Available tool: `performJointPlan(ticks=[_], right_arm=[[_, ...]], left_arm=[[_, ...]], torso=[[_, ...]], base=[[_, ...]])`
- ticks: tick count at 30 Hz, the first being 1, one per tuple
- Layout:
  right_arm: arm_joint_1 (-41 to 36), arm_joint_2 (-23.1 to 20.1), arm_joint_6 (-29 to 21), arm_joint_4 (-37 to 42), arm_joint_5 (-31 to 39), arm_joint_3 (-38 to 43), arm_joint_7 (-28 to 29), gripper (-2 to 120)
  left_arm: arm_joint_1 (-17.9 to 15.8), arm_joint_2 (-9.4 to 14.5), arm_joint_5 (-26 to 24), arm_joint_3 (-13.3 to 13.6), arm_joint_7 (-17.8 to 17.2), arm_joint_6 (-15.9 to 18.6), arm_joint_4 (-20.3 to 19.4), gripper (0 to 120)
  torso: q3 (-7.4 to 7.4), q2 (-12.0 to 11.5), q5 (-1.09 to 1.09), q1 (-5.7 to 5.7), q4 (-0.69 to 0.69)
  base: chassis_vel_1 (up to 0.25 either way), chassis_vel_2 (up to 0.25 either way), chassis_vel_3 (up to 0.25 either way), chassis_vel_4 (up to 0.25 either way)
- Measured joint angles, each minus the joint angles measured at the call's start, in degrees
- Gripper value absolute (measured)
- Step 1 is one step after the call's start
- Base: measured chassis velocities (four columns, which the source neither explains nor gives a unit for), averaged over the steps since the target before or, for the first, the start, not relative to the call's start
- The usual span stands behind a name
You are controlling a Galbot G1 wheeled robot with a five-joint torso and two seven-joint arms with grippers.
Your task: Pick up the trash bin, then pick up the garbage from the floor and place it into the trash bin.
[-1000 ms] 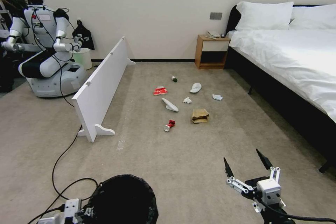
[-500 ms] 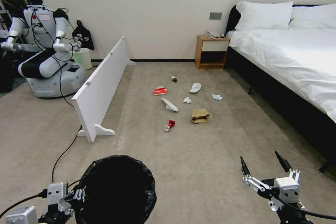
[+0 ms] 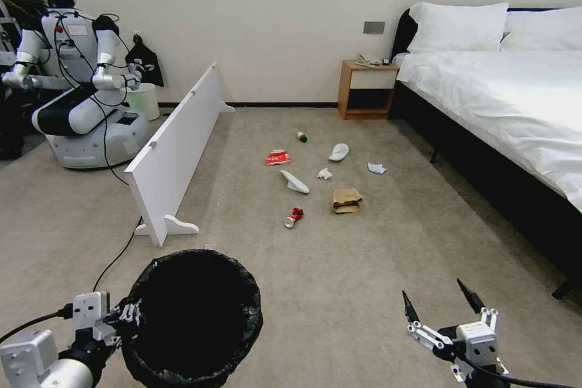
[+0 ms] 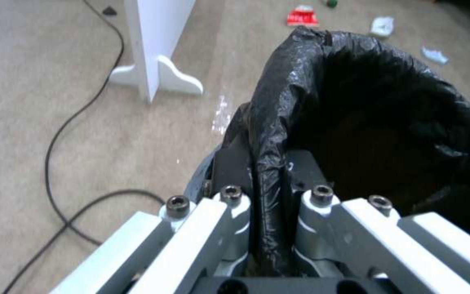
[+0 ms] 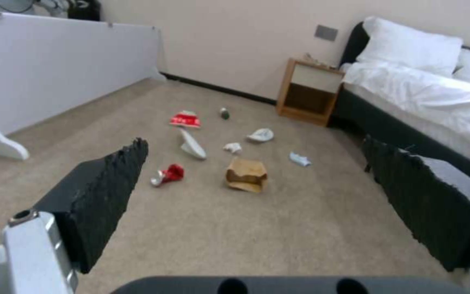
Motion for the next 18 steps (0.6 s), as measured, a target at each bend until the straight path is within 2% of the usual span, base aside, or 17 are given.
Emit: performJointPlan(ticks=[2, 6, 11, 18], right_arm=[[-0.09, 0.65, 0.61, -0.53, -0.35, -0.47, -0.62, 100], [-0.26, 1.17, 1.49, -1.07, -0.51, -0.87, -1.79, 100], [-0.54, 1.26, 3.32, -1.87, -0.27, -1.15, -4.58, 100], [-0.2, 1.01, 3.88, -2.32, -0.15, -1.61, -4.7, 100]], left_arm=[[-1.08, 0.75, -1.3, -0.35, -0.56, 0.04, 0.55, 5], [-1.18, 0.83, -1.86, -0.3, -0.65, 0.12, 0.64, 5], [-0.56, -0.37, -1.69, 0.27, -0.46, 0.13, 0.31, 5], [0.42, -1.75, -0.76, 0.79, -0.16, 0.13, -0.15, 5]], torso=[[0.0, 0.0, 0.0, 0.0, -0.02], [0.0, 0.0, 0.0, 0.0, 0.0], [0.0, 0.0, 0.0, 0.0, 0.0], [0.0, 0.0, 0.0, 0.0, 0.0]], base=[[0.0, 0.0, 0.0, 0.0], [0.0, 0.0, 0.0, 0.0], [0.0, 0.0, 0.0, 0.0], [0.0, 0.0, 0.0, 0.0]])
